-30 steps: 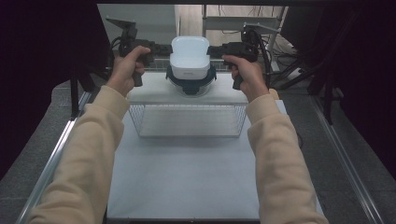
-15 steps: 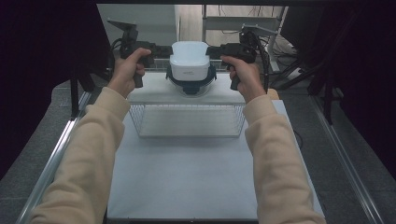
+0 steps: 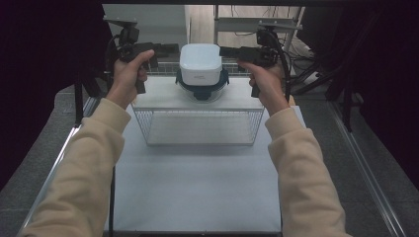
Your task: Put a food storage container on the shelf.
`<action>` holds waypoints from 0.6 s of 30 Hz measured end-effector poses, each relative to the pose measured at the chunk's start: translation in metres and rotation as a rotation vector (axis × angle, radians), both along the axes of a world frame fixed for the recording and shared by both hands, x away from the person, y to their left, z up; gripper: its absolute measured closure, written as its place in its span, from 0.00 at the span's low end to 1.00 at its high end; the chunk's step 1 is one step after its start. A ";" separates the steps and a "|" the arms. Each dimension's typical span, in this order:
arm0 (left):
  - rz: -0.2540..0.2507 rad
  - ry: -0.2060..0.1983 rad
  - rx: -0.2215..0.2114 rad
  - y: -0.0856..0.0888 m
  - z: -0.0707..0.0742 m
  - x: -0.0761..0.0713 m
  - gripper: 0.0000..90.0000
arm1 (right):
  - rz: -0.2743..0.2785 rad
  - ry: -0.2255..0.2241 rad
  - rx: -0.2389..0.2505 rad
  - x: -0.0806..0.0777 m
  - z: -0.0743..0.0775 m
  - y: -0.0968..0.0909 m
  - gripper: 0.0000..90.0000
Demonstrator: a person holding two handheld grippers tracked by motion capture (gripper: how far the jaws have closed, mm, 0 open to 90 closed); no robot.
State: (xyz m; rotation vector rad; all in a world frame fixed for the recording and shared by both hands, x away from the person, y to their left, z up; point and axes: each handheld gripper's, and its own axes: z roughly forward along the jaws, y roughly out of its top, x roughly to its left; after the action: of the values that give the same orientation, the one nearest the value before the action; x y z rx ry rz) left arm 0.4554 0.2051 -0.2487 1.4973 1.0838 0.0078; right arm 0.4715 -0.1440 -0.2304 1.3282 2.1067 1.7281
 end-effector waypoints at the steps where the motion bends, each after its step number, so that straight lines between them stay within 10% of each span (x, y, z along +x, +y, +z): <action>1: 0.007 -0.021 0.023 0.000 0.001 -0.005 0.33 | 0.008 -0.020 -0.019 -0.004 0.000 -0.002 0.34; 11: 0.025 -0.134 0.174 0.005 -0.010 -0.066 0.33 | 0.038 -0.118 -0.085 -0.051 -0.025 -0.044 0.33; 18: -0.029 -0.173 0.160 0.006 -0.037 -0.106 0.32 | 0.055 -0.152 -0.108 -0.086 -0.048 -0.061 0.33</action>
State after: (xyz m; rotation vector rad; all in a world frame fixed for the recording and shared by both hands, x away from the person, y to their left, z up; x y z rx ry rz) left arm 0.3497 0.2112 -0.2854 1.6230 0.9395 0.2049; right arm 0.3855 -0.2049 -0.2785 1.0852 2.1364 1.6516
